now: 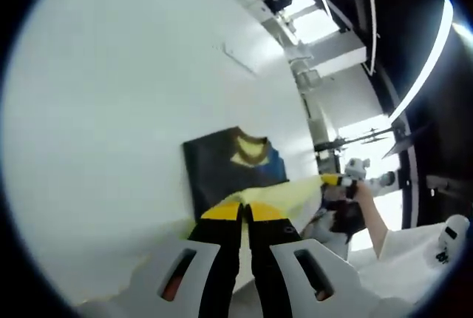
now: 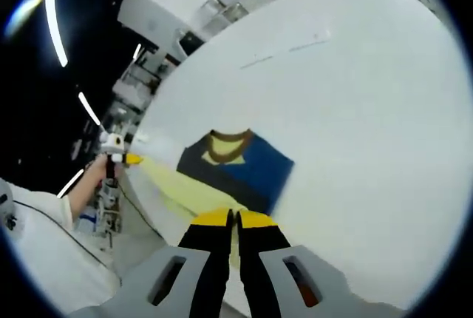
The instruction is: Fold the garment on the visible template until the final outline fits inside the template.
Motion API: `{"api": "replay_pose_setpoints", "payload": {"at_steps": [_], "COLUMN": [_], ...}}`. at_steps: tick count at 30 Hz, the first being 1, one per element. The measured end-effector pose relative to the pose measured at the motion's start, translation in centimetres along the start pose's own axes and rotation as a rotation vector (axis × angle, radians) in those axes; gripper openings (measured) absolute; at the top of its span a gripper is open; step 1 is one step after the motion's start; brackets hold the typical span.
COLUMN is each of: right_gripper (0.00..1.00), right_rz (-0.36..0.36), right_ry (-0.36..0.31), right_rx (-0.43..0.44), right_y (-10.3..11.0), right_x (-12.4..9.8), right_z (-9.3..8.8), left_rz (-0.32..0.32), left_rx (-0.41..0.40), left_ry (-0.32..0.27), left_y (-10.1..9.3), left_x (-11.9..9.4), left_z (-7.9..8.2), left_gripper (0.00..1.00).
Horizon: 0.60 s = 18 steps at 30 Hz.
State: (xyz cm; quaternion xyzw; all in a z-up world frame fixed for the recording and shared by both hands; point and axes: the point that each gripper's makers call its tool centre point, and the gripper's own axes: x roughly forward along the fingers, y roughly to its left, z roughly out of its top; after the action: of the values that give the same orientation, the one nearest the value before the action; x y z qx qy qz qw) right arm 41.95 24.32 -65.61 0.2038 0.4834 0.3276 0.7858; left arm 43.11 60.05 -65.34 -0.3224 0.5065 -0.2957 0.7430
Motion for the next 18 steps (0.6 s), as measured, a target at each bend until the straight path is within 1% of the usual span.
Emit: {"api": "replay_pose_setpoints", "payload": {"at_steps": [9,18], "right_gripper": [0.03,0.03], "right_rz": [-0.001,-0.006], "right_ry": [0.006,0.021], "right_rx": [0.006,0.018], "right_y": [-0.9,-2.1], "right_x": [0.8,2.0], "right_z": [1.0,1.5], "left_rz": [0.000,0.016], "left_rx": [-0.016,-0.031], "left_ry": [-0.006,0.000], "left_y": [0.9,1.8], "left_x": [0.6,1.9], "left_z": [1.1,1.9], "left_gripper": [0.00,0.00]}}
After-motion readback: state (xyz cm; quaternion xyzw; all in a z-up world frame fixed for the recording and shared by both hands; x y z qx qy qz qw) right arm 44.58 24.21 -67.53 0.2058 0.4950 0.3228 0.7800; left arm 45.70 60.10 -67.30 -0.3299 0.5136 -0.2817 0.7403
